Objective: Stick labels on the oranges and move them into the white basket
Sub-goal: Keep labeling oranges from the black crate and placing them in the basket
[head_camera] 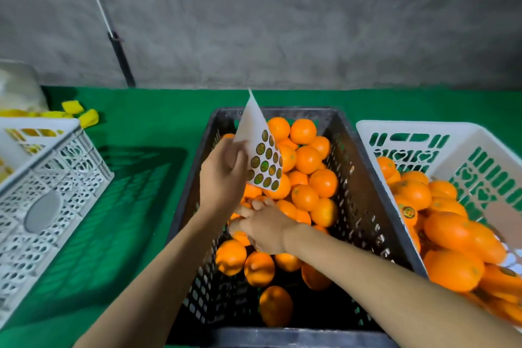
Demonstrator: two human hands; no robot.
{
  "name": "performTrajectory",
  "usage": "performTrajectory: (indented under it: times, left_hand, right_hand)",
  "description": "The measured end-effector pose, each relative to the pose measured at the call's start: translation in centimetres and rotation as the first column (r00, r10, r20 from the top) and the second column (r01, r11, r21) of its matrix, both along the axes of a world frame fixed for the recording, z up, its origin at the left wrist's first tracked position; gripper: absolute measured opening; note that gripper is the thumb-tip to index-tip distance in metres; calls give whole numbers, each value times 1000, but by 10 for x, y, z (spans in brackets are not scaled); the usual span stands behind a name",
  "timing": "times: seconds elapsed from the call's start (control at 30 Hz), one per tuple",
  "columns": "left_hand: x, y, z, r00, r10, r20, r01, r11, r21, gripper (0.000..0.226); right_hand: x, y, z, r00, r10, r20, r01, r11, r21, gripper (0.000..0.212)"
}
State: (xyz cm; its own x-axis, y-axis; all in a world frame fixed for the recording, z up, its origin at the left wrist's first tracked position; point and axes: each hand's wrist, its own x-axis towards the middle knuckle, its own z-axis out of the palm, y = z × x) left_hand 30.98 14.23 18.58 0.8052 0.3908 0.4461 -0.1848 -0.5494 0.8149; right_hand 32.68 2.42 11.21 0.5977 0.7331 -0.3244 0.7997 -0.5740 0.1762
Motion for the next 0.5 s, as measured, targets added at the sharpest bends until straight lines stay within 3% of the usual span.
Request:
performTrajectory:
  times: [0.17,0.27,0.33,0.4,0.5]
  left_hand:
    - [-4,8,4,990,6,-140,-47,957,-286,36]
    - [-9,12,3,987,27,-161,-93,905,-414,38]
    - [-15,14,3,987,117,-113,-153,909,-388,37]
    - [-17,18,4,980,168,-103,-194,915,-353,33]
    - [-19,20,2,973,160,-164,-209,913,-349,24]
  right_hand:
    - [2,3,1,997,76,-3,-75,992,97,42]
    - [5,-2,10,993,121,-11,-116,970,212,48]
    - [3,-4,23,996,6,-85,23,940,340,50]
    - [5,-7,46,942,-168,-291,298,819,491,51]
    - [9,-24,79,782,-238,-576,554,690,466,52]
